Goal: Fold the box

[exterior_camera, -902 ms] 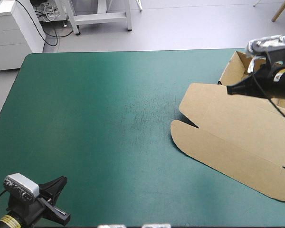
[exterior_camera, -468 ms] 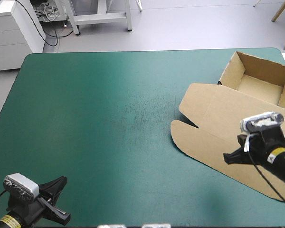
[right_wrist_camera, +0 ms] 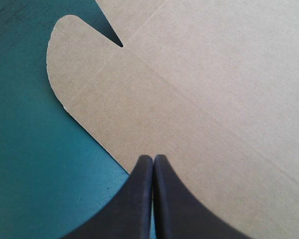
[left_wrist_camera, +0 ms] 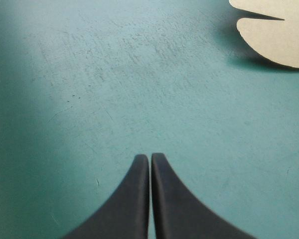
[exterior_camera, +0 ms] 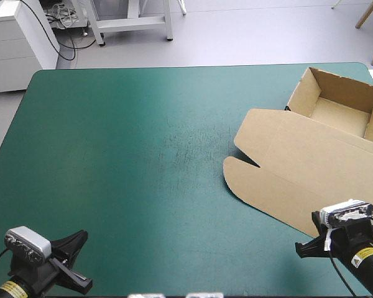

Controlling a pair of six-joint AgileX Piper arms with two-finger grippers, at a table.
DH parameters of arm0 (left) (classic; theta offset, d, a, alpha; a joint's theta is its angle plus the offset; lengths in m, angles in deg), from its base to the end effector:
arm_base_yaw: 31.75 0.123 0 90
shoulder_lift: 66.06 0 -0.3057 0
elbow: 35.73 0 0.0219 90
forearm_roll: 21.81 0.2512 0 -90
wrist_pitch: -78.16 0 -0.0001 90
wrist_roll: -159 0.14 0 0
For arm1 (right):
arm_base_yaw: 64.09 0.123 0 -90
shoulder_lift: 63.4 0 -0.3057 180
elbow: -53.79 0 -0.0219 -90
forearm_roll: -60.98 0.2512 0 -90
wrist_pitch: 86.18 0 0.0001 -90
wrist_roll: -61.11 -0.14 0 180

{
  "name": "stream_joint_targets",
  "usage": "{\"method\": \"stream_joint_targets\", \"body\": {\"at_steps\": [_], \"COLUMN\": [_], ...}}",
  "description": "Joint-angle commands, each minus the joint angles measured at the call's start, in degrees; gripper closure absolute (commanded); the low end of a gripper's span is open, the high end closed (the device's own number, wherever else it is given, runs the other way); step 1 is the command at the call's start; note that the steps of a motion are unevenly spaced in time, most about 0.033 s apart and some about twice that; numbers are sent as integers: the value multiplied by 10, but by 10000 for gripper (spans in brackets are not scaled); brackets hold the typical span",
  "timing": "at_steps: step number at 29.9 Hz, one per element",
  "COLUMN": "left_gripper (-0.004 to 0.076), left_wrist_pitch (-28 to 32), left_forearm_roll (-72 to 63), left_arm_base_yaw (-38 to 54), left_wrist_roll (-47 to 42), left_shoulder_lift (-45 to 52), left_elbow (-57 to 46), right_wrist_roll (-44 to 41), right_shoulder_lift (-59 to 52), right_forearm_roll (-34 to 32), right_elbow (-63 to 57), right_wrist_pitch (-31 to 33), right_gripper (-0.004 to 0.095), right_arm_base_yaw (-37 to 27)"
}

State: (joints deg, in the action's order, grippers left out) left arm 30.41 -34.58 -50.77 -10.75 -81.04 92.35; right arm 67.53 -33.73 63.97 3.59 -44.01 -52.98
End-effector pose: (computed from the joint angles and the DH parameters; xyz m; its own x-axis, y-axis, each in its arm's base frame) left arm 0.0430 -0.0391 0.2646 -0.3706 0.1566 -0.9155 0.4733 0.8799 -0.0411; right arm 0.0937 0.0234 0.2658 -0.5024 -0.1733 -0.8471 -0.2592 0.9648 -0.0436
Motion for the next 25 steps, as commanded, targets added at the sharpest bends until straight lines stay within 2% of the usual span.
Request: {"method": "stream_joint_targets", "body": {"at_steps": [1,8,25], "left_gripper": [731,731,731], "left_wrist_pitch": [42,42,42], "left_forearm_roll": [-10,-14,-17], "left_arm_base_yaw": [0,0,0], "left_wrist_roll": [-5,-4,-4], "left_shoulder_lift": [-7,-7,-7], "left_elbow": [14,14,14], "right_wrist_roll": [-1,-7,-14], "right_shoulder_lift": [-4,-4,-4], "right_forearm_roll": [3,5,3], "right_elbow": [5,-27,-27], "right_wrist_pitch": [-43,-69,-69], "right_gripper": [924,924,924], "right_arm_base_yaw": [-1,-1,-1]}}
